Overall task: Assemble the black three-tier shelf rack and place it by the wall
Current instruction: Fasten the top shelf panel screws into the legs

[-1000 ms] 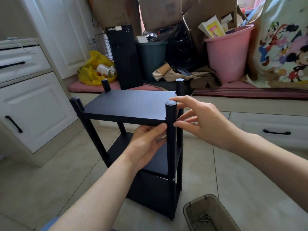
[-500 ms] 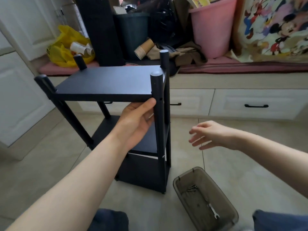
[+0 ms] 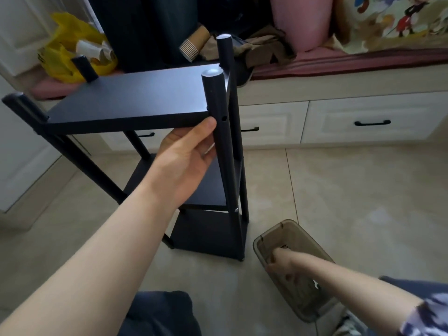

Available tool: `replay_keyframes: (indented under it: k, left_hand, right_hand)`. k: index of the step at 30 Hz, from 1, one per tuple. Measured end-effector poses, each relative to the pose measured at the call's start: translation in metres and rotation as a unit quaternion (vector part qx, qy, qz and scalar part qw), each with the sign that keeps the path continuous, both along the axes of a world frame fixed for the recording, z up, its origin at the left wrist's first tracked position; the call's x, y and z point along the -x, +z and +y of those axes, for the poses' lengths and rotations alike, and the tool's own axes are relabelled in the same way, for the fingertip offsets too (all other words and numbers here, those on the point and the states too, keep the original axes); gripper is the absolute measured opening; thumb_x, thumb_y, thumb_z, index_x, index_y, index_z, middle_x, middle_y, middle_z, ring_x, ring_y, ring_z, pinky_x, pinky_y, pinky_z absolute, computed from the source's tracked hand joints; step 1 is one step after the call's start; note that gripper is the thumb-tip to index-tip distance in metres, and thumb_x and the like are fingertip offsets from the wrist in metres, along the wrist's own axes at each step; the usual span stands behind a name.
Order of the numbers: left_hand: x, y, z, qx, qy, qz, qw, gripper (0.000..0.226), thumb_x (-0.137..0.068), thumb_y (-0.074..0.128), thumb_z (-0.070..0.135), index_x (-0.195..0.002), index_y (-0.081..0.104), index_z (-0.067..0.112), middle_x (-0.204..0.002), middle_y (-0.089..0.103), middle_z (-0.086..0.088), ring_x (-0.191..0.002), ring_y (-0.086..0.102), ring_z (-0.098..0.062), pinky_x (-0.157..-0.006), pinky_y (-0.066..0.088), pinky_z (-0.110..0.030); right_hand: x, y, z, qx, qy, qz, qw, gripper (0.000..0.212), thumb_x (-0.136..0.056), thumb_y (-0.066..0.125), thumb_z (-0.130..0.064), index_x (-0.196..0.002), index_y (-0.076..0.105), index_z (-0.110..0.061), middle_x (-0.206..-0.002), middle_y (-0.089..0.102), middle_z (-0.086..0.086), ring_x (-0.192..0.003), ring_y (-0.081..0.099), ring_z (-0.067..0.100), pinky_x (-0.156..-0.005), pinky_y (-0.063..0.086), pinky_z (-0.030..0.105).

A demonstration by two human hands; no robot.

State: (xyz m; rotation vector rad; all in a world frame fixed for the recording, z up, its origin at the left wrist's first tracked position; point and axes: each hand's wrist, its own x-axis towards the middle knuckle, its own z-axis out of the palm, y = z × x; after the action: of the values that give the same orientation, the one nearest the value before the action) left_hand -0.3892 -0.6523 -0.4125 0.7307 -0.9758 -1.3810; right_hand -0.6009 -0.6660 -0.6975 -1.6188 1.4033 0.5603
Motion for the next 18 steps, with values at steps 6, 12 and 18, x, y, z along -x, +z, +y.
replay_keyframes:
  k: [6, 12, 18]
  left_hand:
    - [-0.005, 0.000, 0.000, -0.003, -0.006, -0.021, 1.000, 0.015, -0.085, 0.070, 0.019, -0.092, 0.082, 0.024, -0.108, 0.077, 0.002, -0.111, 0.071, -0.017, -0.094, 0.055, -0.031]
    - [-0.005, 0.000, 0.001, -0.010, -0.004, -0.022, 1.000, 0.014, -0.083, 0.072, 0.020, -0.091, 0.083, 0.024, -0.107, 0.077, 0.003, -0.110, 0.071, -0.016, -0.097, 0.054, -0.031]
    - [-0.005, 0.000, 0.003, -0.011, -0.012, -0.013, 1.000, 0.015, -0.084, 0.071, 0.020, -0.092, 0.082, 0.025, -0.106, 0.077, 0.005, -0.110, 0.070, -0.014, -0.097, 0.053, -0.031]
  right_hand:
    - [-0.012, -0.024, 0.001, 0.031, -0.020, -0.024, 0.999, 0.033, -0.102, 0.050, -0.037, -0.119, 0.050, -0.008, -0.124, 0.060, 0.013, -0.112, 0.061, 0.029, -0.076, 0.046, 0.030]
    - [-0.008, -0.024, -0.022, 0.042, -0.166, -0.107, 0.979, 0.023, -0.102, 0.052, -0.030, -0.110, 0.051, -0.009, -0.103, 0.059, 0.012, -0.092, 0.061, 0.028, -0.082, 0.056, 0.043]
    - [0.014, -0.024, -0.042, 0.016, -0.294, -0.205, 0.934, 0.018, -0.099, 0.053, -0.002, -0.112, 0.064, -0.008, -0.098, 0.068, 0.011, -0.086, 0.068, 0.025, -0.059, 0.057, 0.028]
